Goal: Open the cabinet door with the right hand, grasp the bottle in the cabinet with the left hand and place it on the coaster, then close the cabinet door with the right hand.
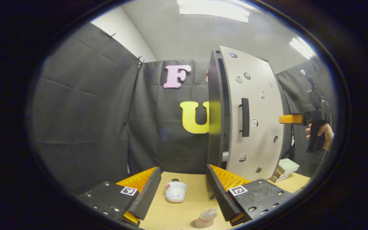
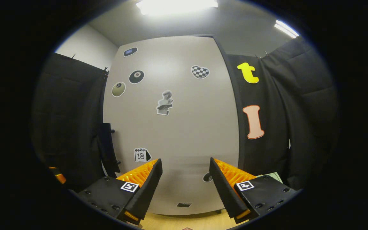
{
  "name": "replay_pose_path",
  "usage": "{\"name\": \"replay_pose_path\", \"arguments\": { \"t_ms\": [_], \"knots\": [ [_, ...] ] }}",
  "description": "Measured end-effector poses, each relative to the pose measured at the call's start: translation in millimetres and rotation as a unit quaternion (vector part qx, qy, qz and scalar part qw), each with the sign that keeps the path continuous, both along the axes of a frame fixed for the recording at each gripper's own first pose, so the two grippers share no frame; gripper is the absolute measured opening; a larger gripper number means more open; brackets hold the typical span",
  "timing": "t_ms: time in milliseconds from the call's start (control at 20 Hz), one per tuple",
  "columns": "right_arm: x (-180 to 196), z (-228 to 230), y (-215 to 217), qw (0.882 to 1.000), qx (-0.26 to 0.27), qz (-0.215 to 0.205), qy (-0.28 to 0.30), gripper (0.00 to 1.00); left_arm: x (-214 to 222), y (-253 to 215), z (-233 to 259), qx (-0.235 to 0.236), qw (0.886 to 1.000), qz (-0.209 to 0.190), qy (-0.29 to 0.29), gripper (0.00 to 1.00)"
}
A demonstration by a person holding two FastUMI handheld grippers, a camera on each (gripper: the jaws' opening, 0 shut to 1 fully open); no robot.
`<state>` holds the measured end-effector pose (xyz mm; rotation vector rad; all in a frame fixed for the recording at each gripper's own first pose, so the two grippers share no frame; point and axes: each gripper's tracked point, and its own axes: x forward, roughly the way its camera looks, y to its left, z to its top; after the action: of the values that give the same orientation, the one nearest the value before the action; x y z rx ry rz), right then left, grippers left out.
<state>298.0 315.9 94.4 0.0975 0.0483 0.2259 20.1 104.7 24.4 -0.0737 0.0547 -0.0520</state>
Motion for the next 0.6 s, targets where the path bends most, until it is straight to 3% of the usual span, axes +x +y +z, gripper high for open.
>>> {"name": "replay_pose_path", "arguments": {
  "t_ms": [150,200,250,400,450,500,600],
  "knots": [
    [-21.5,5.6,-38.8,1.0,-0.019,-0.013,-0.01,0.95,12.8,-21.8,5.6,0.0,1.0,-0.013,0.0,0.88],
    [-27.4,6.6,-49.9,1.0,-0.023,-0.017,-0.011,0.87,15.9,-30.7,8.9,0.0,1.0,-0.019,-0.001,0.88],
    [-32.3,5.9,-59.8,0.999,-0.024,-0.02,-0.009,0.95,17.8,-38.1,10.9,0.0,1.0,-0.023,-0.002,0.88],
    [-49.1,0.7,-89.7,0.999,-0.021,-0.029,-0.006,0.95,24.4,-62.3,16.0,0.001,0.999,-0.036,-0.004,0.88],
    [-54.7,-1.5,-99.3,0.999,-0.022,-0.035,-0.007,0.87,23.8,-69.7,18.1,0.001,0.999,-0.04,-0.006,0.88],
    [-59.5,-3.9,-107.9,0.999,-0.024,-0.04,-0.006,0.95,23.7,-77.1,19.8,0.002,0.999,-0.044,-0.007,0.88],
    [-69.0,-10.2,-122.4,0.999,-0.025,-0.046,-0.006,0.95,23.0,-91.9,22.6,0.003,0.999,-0.052,-0.01,0.87]
  ]
}}
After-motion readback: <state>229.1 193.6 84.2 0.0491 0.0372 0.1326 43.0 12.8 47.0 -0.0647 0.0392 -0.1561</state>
